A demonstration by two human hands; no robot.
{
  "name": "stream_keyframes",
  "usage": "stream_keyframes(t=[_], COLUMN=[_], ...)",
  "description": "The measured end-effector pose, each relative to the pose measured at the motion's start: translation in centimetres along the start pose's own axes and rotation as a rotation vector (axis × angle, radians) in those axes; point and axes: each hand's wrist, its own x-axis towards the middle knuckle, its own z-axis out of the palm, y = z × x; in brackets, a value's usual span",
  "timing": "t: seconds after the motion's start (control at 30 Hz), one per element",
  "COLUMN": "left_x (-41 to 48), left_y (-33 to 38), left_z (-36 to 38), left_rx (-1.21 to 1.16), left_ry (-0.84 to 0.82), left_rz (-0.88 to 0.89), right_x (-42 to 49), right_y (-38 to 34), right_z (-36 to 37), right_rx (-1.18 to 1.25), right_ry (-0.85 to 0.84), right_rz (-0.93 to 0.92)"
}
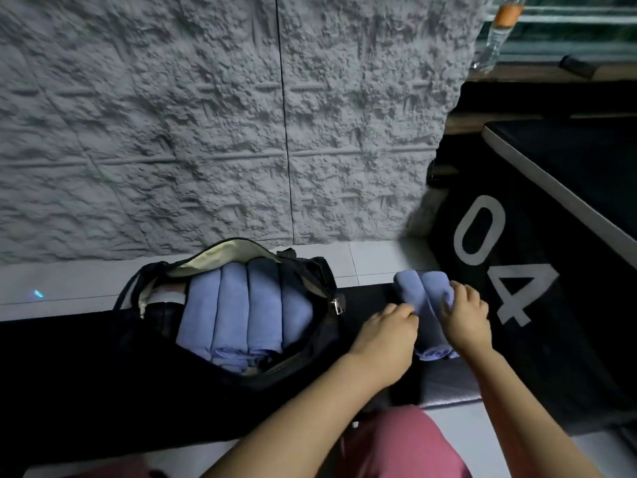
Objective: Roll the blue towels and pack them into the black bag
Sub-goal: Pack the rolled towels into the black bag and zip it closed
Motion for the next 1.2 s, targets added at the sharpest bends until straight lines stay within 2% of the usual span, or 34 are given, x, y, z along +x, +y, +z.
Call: stream_keyframes(t=[0.1, 0.2, 0.33, 0.47, 0.6, 0.77, 0.9, 0.97, 1.0, 1.07, 1.13, 1.2], left_x=[2.7, 4.0, 3.5, 1.6, -0.3, -1.6, -2.1, -2.6, -2.8, -3.2, -3.4, -3.3], left_y=[0.3, -0.2, -0.9, -1.2, -1.2, -1.1, -0.9, -0.7, -0.9, -1.5, -2.5, -4.6], left_z=[2.3, 3.9, 4.8, 4.3, 4.5, 5.5, 4.1, 2.3, 1.1, -1.9, -5.4, -8.1], left_rx=[0.077, 0.142, 0.249, 0.431, 0.447, 0.41, 0.313, 0.167, 0.048, -0.255, -0.53, -0.764], left_ry=[-0.164, -0.259, -0.294, -0.308, -0.34, -0.341, -0.365, -0.292, -0.19, 0.132, 0.427, 0.602], left_rz=[-0.042, -0.053, -0.069, -0.178, -0.266, -0.312, -0.309, -0.293, -0.278, -0.223, -0.194, -0.259], right_x=[1.5, 2.3, 1.5, -0.9, -2.7, -2.9, -2.9, -2.9, -3.1, -3.8, -5.2, -6.9], right_y=[1.4, 2.3, 1.1, -1.3, -2.3, -2.5, -3.0, -3.0, -3.2, -3.6, -4.7, -6.4], right_z=[0.3, 1.6, 3.0, 4.8, 6.1, 6.3, 4.9, 3.2, 2.1, -0.7, -4.0, -6.9], right_rx=[0.05, 0.018, -0.005, 0.169, 0.253, 0.206, 0.259, 0.323, 0.391, 0.601, 0.819, 1.021], right_ry=[-0.152, -0.289, -0.317, -0.4, -0.417, -0.409, -0.34, -0.263, -0.237, -0.244, -0.363, -0.584], right_rz=[0.121, 0.116, -0.038, -0.174, -0.175, -0.067, -0.013, 0.024, 0.036, 0.026, -0.039, -0.124])
